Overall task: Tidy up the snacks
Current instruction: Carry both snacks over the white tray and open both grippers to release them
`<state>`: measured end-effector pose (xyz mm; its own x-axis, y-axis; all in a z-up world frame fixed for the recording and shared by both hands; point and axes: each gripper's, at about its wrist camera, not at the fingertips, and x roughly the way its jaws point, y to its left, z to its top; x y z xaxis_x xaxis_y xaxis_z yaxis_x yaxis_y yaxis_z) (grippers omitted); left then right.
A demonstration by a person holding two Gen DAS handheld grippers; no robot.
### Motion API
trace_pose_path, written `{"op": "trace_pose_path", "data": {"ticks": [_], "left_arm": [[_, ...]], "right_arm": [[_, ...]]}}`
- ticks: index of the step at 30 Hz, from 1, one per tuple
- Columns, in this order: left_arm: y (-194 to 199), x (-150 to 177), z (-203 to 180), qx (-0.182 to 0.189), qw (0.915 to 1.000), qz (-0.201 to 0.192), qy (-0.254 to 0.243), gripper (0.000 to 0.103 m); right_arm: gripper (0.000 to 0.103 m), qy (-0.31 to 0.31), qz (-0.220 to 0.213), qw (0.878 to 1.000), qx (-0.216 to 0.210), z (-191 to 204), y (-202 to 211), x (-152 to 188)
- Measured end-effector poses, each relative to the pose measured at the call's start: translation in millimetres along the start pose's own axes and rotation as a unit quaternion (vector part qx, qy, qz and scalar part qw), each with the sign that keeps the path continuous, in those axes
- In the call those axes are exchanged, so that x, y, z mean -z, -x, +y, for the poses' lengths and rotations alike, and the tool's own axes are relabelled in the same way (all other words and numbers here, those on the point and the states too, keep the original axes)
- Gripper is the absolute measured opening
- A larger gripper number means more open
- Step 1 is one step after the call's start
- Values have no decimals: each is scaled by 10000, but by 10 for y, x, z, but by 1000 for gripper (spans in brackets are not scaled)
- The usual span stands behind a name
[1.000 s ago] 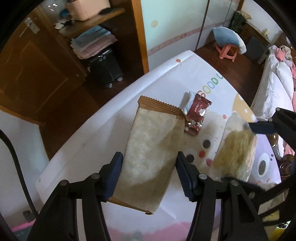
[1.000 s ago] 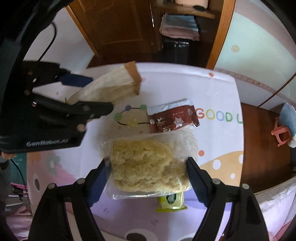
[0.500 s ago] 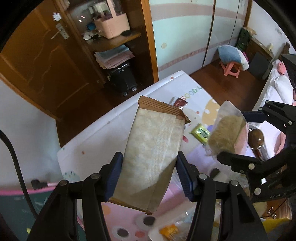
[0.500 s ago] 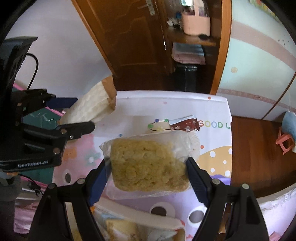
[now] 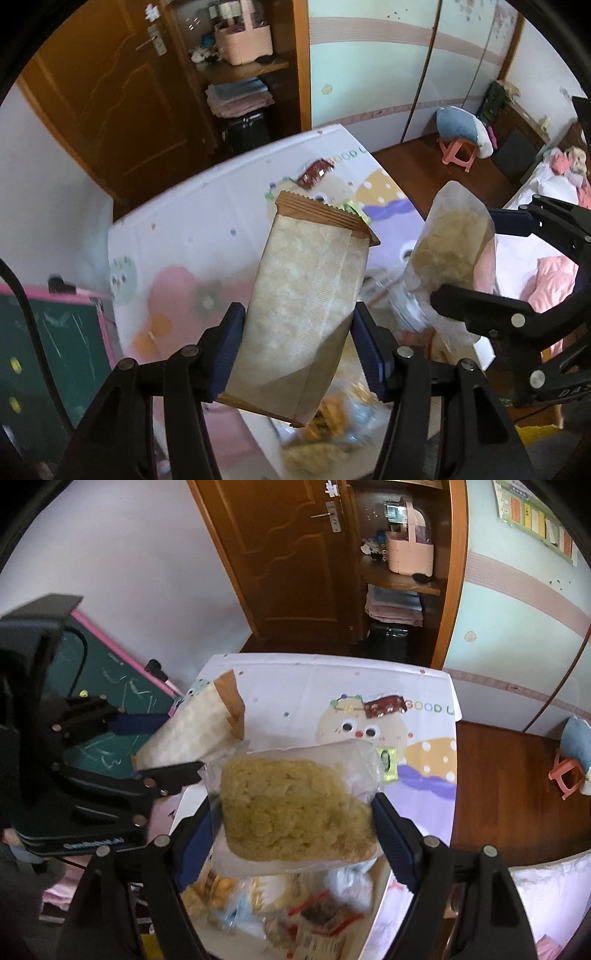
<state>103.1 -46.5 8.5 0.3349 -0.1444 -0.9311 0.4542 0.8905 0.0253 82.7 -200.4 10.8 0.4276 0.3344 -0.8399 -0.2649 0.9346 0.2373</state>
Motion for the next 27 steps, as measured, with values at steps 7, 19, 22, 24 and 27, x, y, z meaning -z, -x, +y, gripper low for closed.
{"op": "trace_pose_path", "data": {"ticks": [7, 19, 22, 24, 27], "left_arm": [[-44, 581, -193, -27, 9992, 13, 400, 57], [-231, 1065, -304, -140, 9961, 124, 859, 57], [-267, 1115, -316, -163, 9957, 172, 892, 57], [-284, 1142, -318, -172, 9954, 192, 925, 57], [-284, 1167, -309, -187, 9953, 190, 935, 57]], "right_arm": [[81, 46, 138, 9997, 182, 95, 78, 425], [81, -29, 498, 9976, 478, 143, -27, 814], [81, 26, 559, 9970, 539, 201, -55, 863], [81, 46, 608, 9964, 583, 226, -78, 878], [81, 60, 673, 9961, 570, 266, -102, 907]]}}
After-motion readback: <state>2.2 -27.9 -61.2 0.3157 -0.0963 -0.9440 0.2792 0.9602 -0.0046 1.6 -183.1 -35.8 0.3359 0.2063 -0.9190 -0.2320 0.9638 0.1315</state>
